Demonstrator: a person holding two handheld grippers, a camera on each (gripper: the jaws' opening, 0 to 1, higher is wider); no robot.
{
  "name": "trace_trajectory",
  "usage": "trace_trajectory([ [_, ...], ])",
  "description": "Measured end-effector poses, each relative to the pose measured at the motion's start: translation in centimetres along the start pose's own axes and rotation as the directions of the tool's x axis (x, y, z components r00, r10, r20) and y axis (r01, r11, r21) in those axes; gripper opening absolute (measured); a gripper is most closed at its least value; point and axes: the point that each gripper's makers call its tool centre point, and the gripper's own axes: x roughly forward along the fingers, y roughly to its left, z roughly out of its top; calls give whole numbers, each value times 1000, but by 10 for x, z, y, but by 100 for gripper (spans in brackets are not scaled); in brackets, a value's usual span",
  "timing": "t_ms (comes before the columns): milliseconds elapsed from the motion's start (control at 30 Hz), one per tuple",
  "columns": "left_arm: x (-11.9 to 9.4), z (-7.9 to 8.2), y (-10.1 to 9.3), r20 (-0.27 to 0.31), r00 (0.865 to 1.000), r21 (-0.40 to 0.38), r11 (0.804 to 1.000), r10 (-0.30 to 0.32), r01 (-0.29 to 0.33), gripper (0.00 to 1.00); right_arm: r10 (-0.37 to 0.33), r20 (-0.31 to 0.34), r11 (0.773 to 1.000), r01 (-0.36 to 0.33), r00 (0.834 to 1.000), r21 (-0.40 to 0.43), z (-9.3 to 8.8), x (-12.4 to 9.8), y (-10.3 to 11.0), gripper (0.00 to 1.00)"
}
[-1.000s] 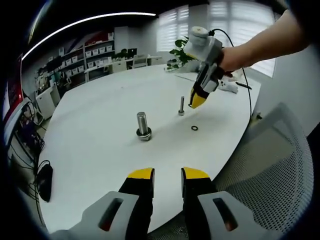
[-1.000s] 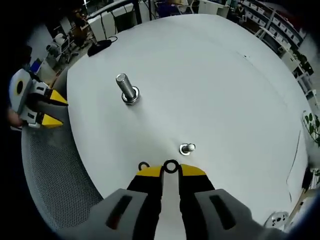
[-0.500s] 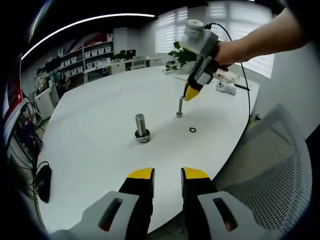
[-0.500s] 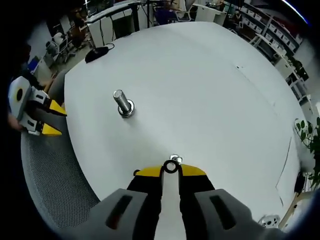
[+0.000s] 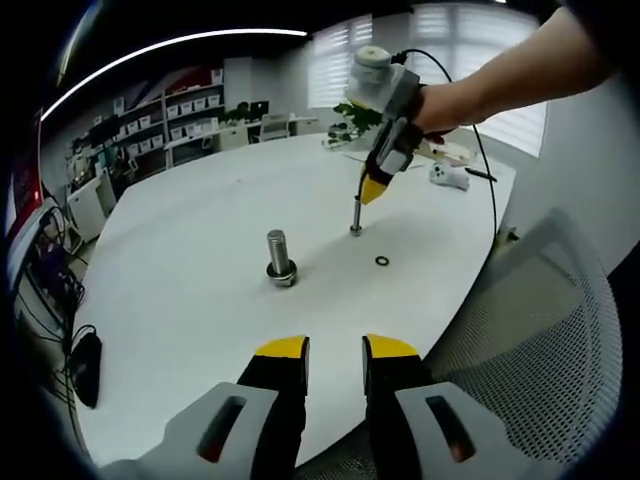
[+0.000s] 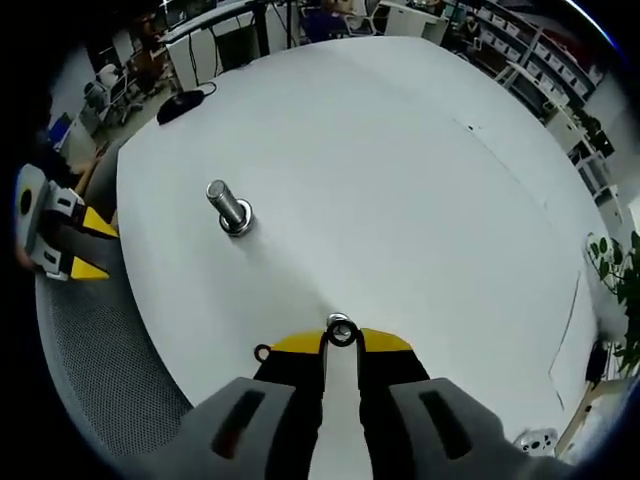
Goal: Place the washer onto the threaded stud by aligning its center hole with the stud, sliding it down to the base, and recovering from edge contact or off-axis alignment until the washer reaches the visible bottom stop.
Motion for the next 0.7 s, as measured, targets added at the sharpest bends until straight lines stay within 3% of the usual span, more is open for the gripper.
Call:
trace_trajectory([
  [700, 1, -3, -1, -15, 1000, 4, 1000, -3, 3, 19, 36, -63, 999, -36, 997, -6, -8, 26, 1, 14],
])
